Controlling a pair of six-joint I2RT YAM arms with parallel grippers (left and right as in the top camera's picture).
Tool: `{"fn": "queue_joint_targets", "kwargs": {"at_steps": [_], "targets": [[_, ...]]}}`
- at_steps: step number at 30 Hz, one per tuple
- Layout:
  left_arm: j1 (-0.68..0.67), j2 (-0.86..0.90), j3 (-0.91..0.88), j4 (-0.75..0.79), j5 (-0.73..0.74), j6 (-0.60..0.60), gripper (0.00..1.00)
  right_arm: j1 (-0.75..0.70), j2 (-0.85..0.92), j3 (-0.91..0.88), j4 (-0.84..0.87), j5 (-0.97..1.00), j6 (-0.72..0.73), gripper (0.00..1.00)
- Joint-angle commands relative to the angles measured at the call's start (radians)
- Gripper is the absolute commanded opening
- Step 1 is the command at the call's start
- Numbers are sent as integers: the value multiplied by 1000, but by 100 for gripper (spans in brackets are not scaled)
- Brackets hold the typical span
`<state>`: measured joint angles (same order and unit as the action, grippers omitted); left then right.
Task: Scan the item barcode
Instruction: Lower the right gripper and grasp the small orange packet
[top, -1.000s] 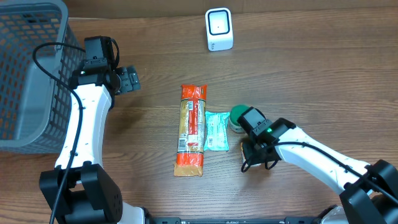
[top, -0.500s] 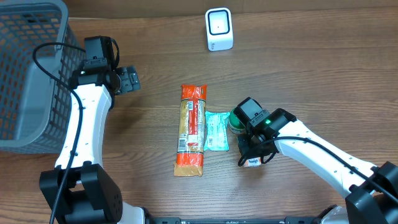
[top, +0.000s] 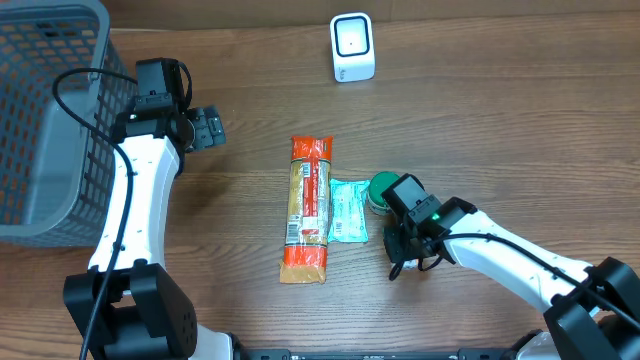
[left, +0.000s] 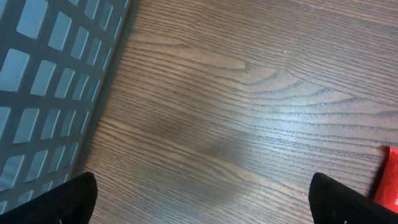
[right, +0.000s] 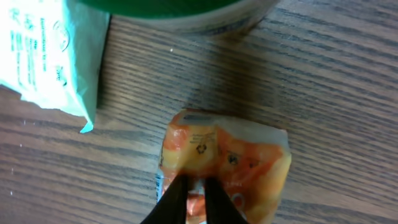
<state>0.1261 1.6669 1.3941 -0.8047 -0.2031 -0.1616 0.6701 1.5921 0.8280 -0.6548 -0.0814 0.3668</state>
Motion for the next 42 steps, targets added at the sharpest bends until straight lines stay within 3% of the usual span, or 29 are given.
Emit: {"fn": "queue_joint_targets", "kwargs": {"at_steps": [1, 12, 18, 25, 28, 33, 42], "targets": [[-2, 1, 16, 0, -6, -3, 100, 3, 11, -19, -1, -8, 5, 9], [-2, 1, 16, 0, -6, -3, 100, 2, -19, 241, -180, 42, -8, 13], [-2, 1, 16, 0, -6, -3, 100, 2, -19, 209, -223, 81, 5, 15], [-2, 1, 16, 0, -6, -3, 100, 2, -18, 110, -134, 83, 8, 18], [-2, 1, 16, 0, -6, -3, 100, 2, -18, 62, -87, 105, 28, 28], [-2, 1, 16, 0, -6, -3, 100, 2, -18, 2, -23, 111, 34, 33], [-2, 1, 16, 0, -6, -3, 100, 2, -19, 159, -101, 43, 26, 43]]}}
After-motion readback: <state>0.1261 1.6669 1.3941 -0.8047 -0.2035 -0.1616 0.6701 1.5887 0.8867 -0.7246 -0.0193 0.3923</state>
